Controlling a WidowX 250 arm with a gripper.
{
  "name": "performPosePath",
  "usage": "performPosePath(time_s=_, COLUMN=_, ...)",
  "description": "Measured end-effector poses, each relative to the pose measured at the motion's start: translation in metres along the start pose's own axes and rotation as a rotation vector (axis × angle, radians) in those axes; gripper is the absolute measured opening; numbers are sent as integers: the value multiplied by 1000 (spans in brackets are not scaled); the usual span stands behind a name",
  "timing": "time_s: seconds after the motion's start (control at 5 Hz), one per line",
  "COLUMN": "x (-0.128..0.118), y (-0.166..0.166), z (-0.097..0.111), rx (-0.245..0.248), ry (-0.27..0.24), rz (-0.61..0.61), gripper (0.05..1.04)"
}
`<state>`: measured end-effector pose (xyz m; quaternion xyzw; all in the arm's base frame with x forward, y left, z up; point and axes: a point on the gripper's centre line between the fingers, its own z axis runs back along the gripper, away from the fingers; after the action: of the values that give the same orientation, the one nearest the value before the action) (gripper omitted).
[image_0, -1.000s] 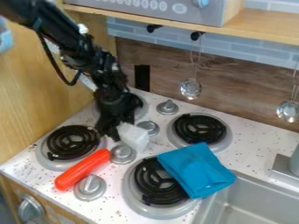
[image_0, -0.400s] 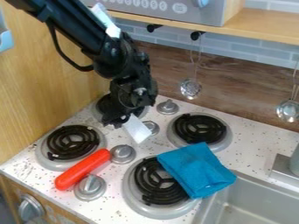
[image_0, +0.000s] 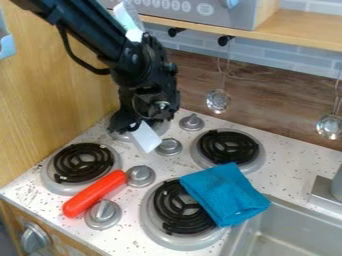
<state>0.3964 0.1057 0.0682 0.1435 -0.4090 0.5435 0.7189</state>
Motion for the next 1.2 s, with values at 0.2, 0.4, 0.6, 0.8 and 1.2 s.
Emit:
performPosePath(time_s=0.2, x=10, y=-8, z=-2, rx=21, ry=-80, rz=19, gripper=653)
performPosePath(time_s=0.4, x=15, y=-6, z=-11, rx=75, ry=-175, rz=22, gripper=653)
performPosePath(time_s=0.6, x=5, y=-11, z=-23, rx=111, ry=-252, rz=-20, gripper=653)
performPosePath(time_s=0.8, x=-6, y=-13, z=-38, rx=142, ry=-306, rz=-50, gripper=653)
performPosePath(time_s=1.2, x=-9, y=-16, z=-47, rx=158, ry=-344, rz=-59, gripper=651)
